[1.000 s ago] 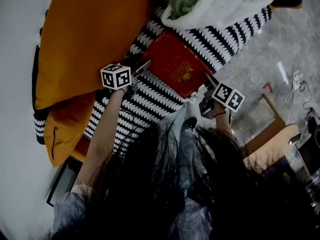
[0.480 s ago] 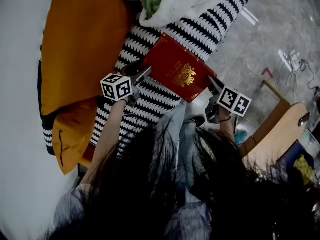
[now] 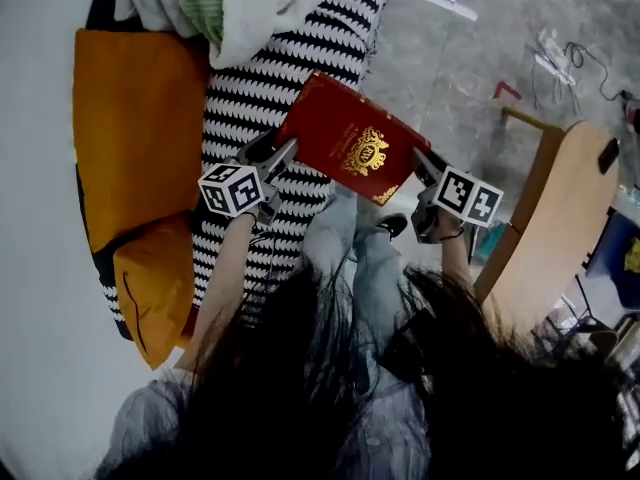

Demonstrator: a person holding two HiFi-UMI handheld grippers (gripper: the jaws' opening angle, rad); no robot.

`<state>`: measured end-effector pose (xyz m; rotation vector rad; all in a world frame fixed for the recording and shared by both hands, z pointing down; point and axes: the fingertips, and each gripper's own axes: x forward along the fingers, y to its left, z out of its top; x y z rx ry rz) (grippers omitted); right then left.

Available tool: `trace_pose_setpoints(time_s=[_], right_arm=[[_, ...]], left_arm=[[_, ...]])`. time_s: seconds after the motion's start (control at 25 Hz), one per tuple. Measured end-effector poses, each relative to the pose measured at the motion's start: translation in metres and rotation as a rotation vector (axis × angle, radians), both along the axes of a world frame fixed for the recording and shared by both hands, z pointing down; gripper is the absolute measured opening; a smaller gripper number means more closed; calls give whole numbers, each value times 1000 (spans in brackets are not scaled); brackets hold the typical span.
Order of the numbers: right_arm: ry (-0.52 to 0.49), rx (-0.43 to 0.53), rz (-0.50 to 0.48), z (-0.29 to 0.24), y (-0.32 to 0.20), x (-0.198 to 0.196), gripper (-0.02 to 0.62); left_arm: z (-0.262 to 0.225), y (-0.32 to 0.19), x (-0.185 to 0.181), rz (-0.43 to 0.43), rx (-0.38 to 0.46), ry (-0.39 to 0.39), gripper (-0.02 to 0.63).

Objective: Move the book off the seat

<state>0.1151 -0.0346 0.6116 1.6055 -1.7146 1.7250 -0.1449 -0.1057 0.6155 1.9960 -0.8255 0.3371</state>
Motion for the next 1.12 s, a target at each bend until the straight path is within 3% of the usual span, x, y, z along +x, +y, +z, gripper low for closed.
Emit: trace_pose_setpoints(time_s=[0.36, 0.64, 0.96, 1.12], right_arm=[[23, 75, 91, -114, 57, 86, 156], [30, 168, 182, -187, 114, 152, 156], [102, 223, 266, -243, 166, 187, 155], [122, 250, 322, -259, 205, 212, 153]], left_arm=[[-119, 37, 90, 85, 58, 28, 218], [-198, 72, 163, 154, 158, 55, 216], [-245, 109, 204, 197, 181, 113, 212], [-261, 134, 238, 267, 198, 123, 212]])
